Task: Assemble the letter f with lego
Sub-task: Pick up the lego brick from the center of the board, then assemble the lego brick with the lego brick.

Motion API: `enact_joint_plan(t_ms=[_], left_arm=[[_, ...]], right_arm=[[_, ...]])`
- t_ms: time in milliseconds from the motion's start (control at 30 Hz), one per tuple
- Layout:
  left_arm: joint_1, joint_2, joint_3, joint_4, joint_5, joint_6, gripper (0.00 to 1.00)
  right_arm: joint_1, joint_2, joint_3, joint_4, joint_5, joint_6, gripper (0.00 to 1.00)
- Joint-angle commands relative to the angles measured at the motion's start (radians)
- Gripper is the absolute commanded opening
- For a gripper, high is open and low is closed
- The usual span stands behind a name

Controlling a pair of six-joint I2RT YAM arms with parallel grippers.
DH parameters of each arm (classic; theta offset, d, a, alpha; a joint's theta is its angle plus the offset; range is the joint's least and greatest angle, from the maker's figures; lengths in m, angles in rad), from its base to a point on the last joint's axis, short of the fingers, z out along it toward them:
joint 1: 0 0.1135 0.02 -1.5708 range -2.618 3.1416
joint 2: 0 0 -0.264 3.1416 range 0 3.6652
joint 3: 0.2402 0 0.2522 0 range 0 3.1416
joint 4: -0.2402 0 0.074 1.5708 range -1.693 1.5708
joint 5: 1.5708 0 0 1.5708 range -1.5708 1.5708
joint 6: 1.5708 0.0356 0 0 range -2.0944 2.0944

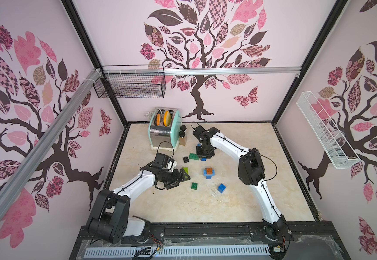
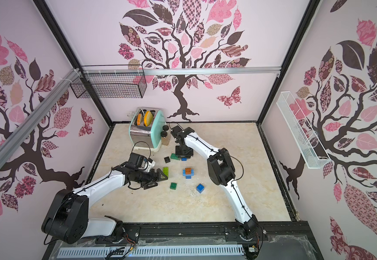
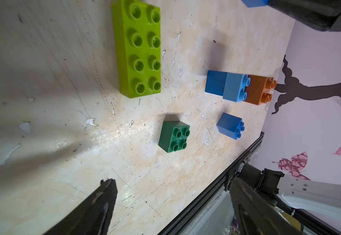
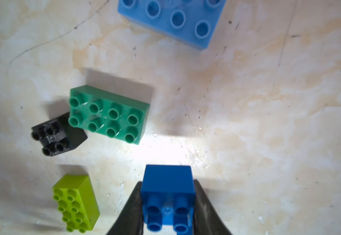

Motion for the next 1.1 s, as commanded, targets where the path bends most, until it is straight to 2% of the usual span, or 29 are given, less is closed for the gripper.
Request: enact_joint_plan(t_ms=[0, 233, 467, 733, 1067], left_arm=[[0.004, -0.029, 0.030, -0.020, -0.012, 0.036, 0.91], [0.003, -0.156, 0.014, -0.059, -0.005, 0.050, 0.92], [0.001, -0.276, 0.014, -0.094, -0.045, 0.078, 0.92], [0.000, -0.238, -0.010, -0.033, 0.013, 0.061, 0.91], [-0.010, -0.235, -0.017, -0.022, 0.022, 0.055, 0.91]], right_arm=[[-0.003, -0.079, 0.055, -0.053, 0.006, -0.018, 0.31], [-0.002, -0.203, 0.007, -0.090, -0.010, -0.035, 0.32], [0.012, -0.337, -0.179, -0.064, -0.031, -0.028, 0.32], [0.064, -0.418, -0.344, -0.020, -0.021, 0.021, 0.33], [0.104, -0.416, -0.410, 0.008, -0.007, 0.068, 0.33]])
